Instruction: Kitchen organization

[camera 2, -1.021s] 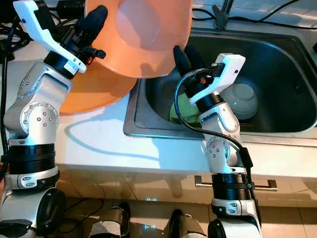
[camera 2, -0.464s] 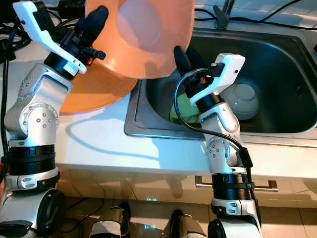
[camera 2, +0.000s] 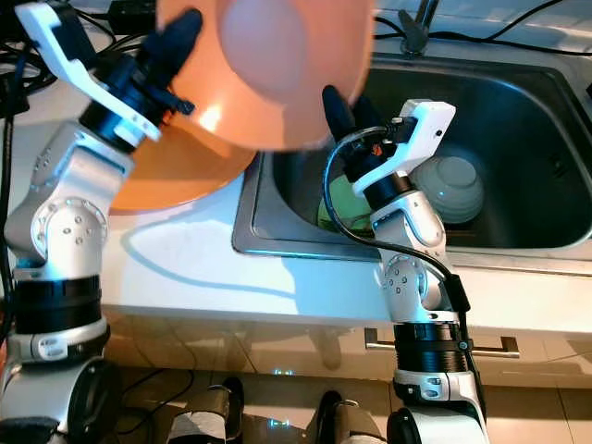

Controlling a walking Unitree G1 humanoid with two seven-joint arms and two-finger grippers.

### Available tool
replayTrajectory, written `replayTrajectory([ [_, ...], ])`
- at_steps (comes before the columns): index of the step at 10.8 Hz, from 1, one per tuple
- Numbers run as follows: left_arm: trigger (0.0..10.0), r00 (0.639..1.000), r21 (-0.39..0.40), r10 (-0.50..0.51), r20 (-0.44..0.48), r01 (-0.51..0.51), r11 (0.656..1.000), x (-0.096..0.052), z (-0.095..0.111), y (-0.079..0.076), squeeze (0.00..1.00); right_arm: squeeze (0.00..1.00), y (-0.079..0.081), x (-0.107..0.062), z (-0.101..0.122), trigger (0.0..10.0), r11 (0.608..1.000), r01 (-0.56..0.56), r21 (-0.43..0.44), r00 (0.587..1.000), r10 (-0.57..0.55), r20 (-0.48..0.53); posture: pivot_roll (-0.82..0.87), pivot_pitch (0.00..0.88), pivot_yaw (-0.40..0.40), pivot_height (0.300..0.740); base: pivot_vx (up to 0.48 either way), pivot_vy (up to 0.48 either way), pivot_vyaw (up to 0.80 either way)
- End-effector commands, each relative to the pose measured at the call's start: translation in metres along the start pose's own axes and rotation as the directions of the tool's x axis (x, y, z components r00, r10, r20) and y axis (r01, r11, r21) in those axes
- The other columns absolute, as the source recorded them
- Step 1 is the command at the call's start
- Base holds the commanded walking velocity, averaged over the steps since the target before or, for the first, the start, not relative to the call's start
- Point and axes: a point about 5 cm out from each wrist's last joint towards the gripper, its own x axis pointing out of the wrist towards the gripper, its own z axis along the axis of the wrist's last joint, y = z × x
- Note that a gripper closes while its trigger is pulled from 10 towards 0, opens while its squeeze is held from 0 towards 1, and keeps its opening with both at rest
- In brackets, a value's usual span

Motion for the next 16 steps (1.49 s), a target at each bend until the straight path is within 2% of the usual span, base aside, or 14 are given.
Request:
replayTrajectory([
  [1, 10.0, 0.995, 0.011, -0.095, 0.01, 0.095, 0.995, 0.003, 0.005, -0.015, 0.0, 0.0, 0.0, 0.001, 0.002, 10.0, 1.0, 0.004, 0.008, 1.0, -0.004, 0.011, 0.12, 0.189, -0.02, 0.74, 0.0, 0.0, 0.0],
  [2, 10.0, 0.995, 0.009, -0.102, 0.004, 0.102, 0.995, 0.003, 0.004, -0.016, 0.0, 0.0, 0.0, 0.001, 0.002, 10.0, 1.0, 0.005, 0.011, 1.0, -0.005, 0.013, 0.12, 0.19, -0.019, 0.74, 0.0, 0.0, 0.0],
  [3, 10.0, 0.994, 0.009, -0.107, -0.001, 0.107, 0.994, 0.004, 0.003, -0.018, 0.0, 0.0, 0.0, 0.0, 0.002, 1.7, 1.0, 0.005, 0.02, 1.0, -0.005, 0.017, 0.12, 0.187, -0.018, 0.74, 0.0, 0.0, 0.0],
  [4, 10.0, 0.994, 0.013, -0.106, -0.002, 0.106, 0.994, 0.004, 0.003, -0.018, 0.0, 0.0, 0.001, 0.0, 0.003, 0.0, 1.0, -0.001, 0.028, 1.0, 0.001, 0.02, 0.12, 0.187, -0.019, 0.74, 0.0, 0.0, 0.0],
  [7, 10.0, 0.997, 0.068, -0.069, -0.039, 0.072, 0.995, 0.003, -0.001, -0.016, 0.0, 0.0, 0.001, 0.0, 0.003, 0.0, 0.999, 0.001, 0.035, 1.0, -0.002, 0.023, 0.12, 0.195, -0.02, 0.74, 0.0, 0.0, 0.0],
  [8, 10.0, 0.998, 0.082, -0.049, -0.045, 0.053, 0.995, 0.003, -0.002, -0.013, 0.7, 0.0, 0.001, 0.0, 0.003, 0.0, 0.999, 0.004, 0.039, 1.0, -0.005, 0.025, 0.12, 0.197, -0.019, 0.74, 0.0, 0.0, 0.0],
  [9, 10.0, 0.999, 0.096, -0.018, -0.049, 0.023, 0.995, 0.004, -0.003, -0.009, 1.0, 0.0, 0.0, 0.0, 0.003, 0.0, 0.999, 0.009, 0.047, 1.0, -0.011, 0.028, 0.12, 0.198, -0.018, 0.74, 0.0, 0.0, 0.0],
  [14, 10.0, 0.997, 0.135, 0.057, -0.055, -0.049, 0.99, 0.003, -0.004, 0.0, 1.0, 0.0, -0.004, -0.002, 0.006, 0.0, 0.997, 0.036, 0.065, 0.998, -0.039, 0.043, 0.12, 0.199, -0.019, 0.74, 0.0, 0.0, 0.0],
  [15, 10.0, 0.996, 0.158, 0.069, -0.054, -0.06, 0.986, 0.003, -0.003, 0.001, 0.8, 0.0, -0.006, -0.001, 0.007, 0.0, 0.997, 0.046, 0.069, 0.998, -0.049, 0.049, 0.12, 0.199, -0.02, 0.74, 0.0, 0.0, 0.0],
  [16, 10.0, 0.996, 0.158, 0.076, -0.051, -0.067, 0.985, 0.003, -0.002, 0.001, 0.0, 0.0, -0.011, -0.001, 0.011, 0.0, 0.993, 0.083, 0.086, 0.993, -0.089, 0.073, 0.12, 0.199, -0.019, 0.74, 0.0, 0.0, 0.0],
])
